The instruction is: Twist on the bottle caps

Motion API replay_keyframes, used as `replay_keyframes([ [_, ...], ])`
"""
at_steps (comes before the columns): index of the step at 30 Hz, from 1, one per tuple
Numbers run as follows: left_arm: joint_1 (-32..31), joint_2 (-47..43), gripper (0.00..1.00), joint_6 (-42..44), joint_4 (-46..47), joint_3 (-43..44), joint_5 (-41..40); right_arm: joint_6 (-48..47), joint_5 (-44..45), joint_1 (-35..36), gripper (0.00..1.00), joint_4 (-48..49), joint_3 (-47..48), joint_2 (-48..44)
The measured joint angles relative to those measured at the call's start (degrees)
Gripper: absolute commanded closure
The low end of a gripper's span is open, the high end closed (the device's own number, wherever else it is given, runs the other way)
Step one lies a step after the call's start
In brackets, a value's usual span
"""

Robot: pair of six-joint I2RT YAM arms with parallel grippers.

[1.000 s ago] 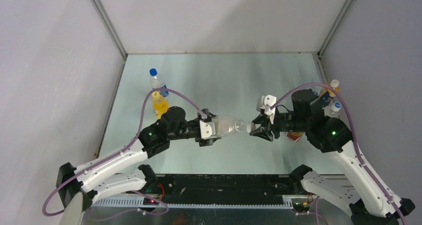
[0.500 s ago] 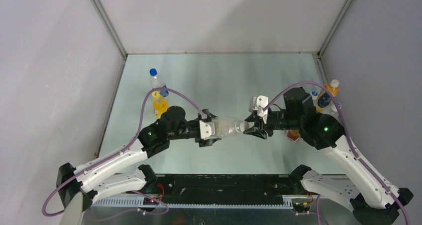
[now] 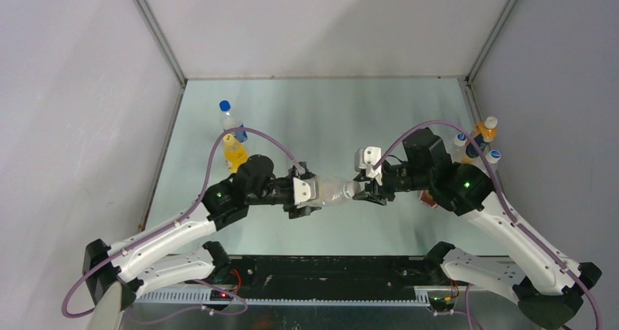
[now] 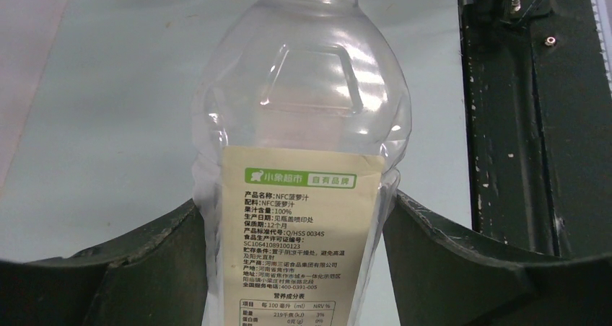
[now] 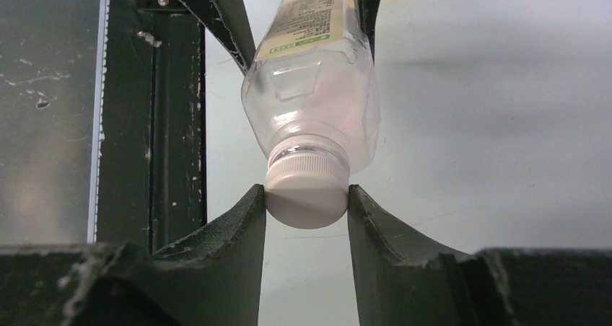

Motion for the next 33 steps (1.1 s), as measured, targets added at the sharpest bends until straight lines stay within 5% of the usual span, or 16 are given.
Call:
replay_keyframes([
  [17, 1.2, 2.6, 1.00, -2.3, -6.0, 1.5, 3.9, -5.1, 0.0, 1.6, 1.00, -4.2, 0.1, 4.4],
  [33, 1.4, 0.7, 1.00, -6.1, 3.0, -1.9, 1.5, 7.1, -2.9, -3.7, 1.00, 2.3, -1.5, 2.7],
])
